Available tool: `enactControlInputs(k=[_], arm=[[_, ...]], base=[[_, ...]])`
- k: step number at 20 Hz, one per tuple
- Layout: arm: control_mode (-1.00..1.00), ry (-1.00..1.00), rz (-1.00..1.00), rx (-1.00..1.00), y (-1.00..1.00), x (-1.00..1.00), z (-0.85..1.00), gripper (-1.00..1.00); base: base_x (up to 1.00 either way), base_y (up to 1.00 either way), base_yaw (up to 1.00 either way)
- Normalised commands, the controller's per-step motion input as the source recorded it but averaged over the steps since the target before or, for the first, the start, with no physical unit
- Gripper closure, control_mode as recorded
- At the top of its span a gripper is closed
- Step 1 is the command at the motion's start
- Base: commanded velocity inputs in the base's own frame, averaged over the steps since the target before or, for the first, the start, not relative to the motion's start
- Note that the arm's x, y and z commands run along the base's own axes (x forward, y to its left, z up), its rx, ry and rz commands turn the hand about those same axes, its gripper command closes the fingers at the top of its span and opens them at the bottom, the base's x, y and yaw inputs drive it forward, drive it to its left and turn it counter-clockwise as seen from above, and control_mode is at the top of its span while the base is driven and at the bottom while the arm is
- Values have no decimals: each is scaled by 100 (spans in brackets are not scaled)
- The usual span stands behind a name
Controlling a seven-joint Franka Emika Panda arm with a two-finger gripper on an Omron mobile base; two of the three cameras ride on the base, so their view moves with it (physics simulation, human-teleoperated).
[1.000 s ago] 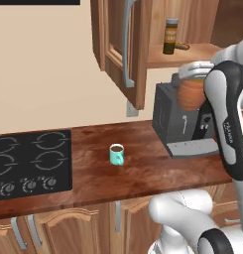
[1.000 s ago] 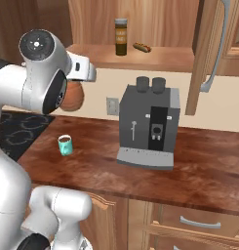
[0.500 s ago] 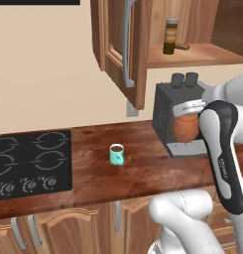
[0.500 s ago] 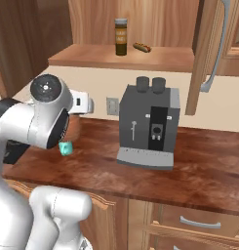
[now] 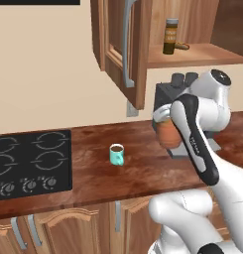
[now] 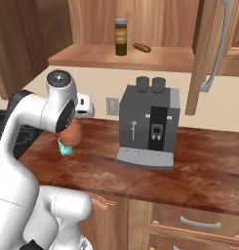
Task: Pick the cinnamon and honey bottle from the cabinet and place them next to the mug.
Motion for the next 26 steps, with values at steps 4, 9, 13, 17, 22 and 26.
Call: enactControlInputs(k=[4,9,13,17,22,26], arm=[[-100,23,1,0,12,79,-42,100],[-100,5,4,0,13,60,-70,100],[-100,-10,1,4,0,4,-71,100],[-100,-27,0,9,0,5,-43,100],[-100,-15,3,6,0,24,-12,100],[-100,4,5,0,0,35,-5,100]], base=[[0,0,0],[0,0,0],[0,0,0],[0,0,0],[0,0,0],[0,0,0]])
